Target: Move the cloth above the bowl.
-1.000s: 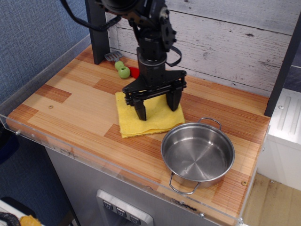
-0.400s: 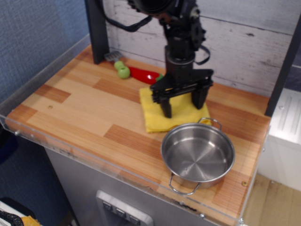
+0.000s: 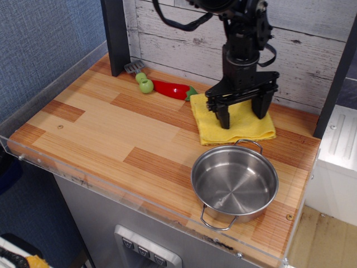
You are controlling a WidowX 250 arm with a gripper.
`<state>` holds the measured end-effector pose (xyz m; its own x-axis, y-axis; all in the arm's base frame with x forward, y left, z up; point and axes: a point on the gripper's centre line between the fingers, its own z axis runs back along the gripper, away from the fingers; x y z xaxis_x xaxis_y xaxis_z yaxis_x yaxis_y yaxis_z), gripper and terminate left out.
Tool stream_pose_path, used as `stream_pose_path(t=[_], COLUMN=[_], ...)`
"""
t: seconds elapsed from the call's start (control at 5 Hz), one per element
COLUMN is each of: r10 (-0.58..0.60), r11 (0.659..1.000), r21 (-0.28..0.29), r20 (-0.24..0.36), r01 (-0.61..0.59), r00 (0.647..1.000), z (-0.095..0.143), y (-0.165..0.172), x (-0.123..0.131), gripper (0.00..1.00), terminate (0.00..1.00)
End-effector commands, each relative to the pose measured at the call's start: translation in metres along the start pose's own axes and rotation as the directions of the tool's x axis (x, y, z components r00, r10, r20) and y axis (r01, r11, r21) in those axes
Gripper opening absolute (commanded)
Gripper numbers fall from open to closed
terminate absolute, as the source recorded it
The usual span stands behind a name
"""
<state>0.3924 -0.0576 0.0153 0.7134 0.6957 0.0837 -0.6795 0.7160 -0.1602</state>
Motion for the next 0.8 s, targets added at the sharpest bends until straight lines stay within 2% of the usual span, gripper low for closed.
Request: stream_pose_path(t=[0.0, 0.6], r10=[-0.059, -0.025], r11=[0.997, 0.99], r21=[-0.048, -0.138], r20=[-0.01, 0.05], r01=[0.058, 0.031], r00=[0.998, 0.998], z=[0.016, 0.061], y=[-0.023, -0.04], x=[-0.016, -0.004], gripper=[1.0, 1.0], terminate=[0.0, 0.0])
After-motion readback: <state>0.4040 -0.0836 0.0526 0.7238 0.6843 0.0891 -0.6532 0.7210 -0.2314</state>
